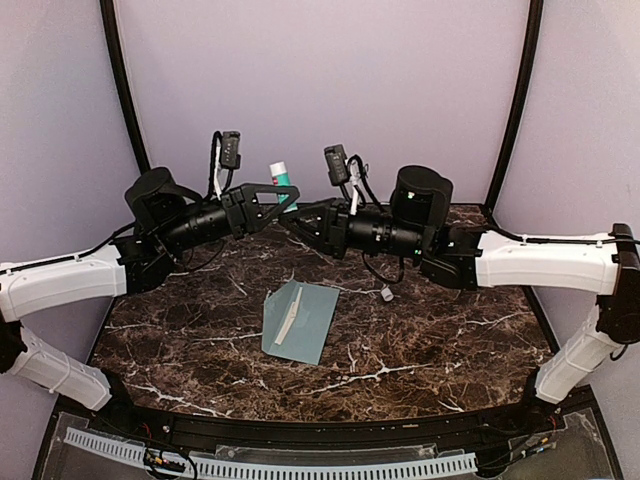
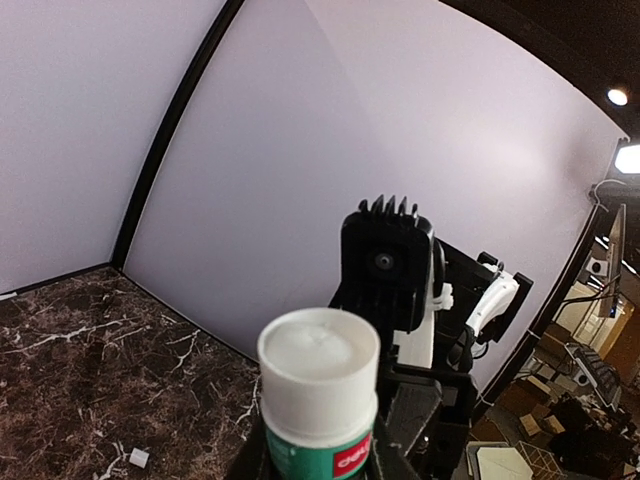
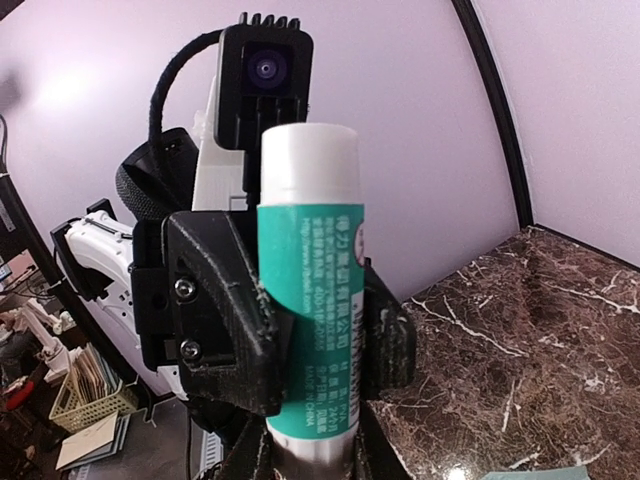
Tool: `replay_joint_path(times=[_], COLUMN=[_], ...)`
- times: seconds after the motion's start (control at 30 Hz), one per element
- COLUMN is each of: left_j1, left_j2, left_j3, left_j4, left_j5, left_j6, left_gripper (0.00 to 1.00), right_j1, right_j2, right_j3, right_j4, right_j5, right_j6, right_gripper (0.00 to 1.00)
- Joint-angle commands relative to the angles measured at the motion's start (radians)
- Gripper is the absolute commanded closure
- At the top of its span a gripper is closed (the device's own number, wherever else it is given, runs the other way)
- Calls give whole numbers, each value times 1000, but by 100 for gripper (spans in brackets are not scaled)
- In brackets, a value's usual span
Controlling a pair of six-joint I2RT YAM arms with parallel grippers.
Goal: Place the letter into the envelope and seal it
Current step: Unscrew the solid glue.
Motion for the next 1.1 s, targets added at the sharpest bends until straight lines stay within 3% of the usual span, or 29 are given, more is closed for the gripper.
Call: replay_joint_path(times=[0.0, 0.27, 0.47, 0.53, 0.6, 0.7, 0.73, 0.83, 1.07], left_j1=[-5, -4, -4, -4, -4, -4, -4, -3, -4], left_j2=[-36, -58, -33, -33, -44, -83, -102, -117, -95], left_j3=[27, 49, 64, 62, 56, 41, 37, 38, 26], left_j4=[-8, -45, 48, 57, 35, -48, -90, -161, -216], left_j5=[158, 453, 588, 585, 540, 318, 262, 5, -220], left_j6=[47, 109, 21, 17, 37, 98, 119, 120, 60], left_gripper=[100, 100, 100, 100, 100, 100, 100, 100, 100], right_j1=[-11, -23, -23, -24, -25, -27, -25, -4, 65], right_j2=[-29, -49, -46, -50, -65, -113, -131, -156, -87], right_j3=[-19, -42, -41, -47, -59, -94, -105, -103, -7], right_j4=[163, 339, 372, 359, 322, 222, 181, 20, -171], right_j5=[-142, -426, -502, -478, -423, -266, -199, 27, 310], right_j6=[33, 155, 199, 196, 167, 90, 59, -22, -74], right_gripper=[100, 99, 92, 82, 68, 41, 36, 28, 29])
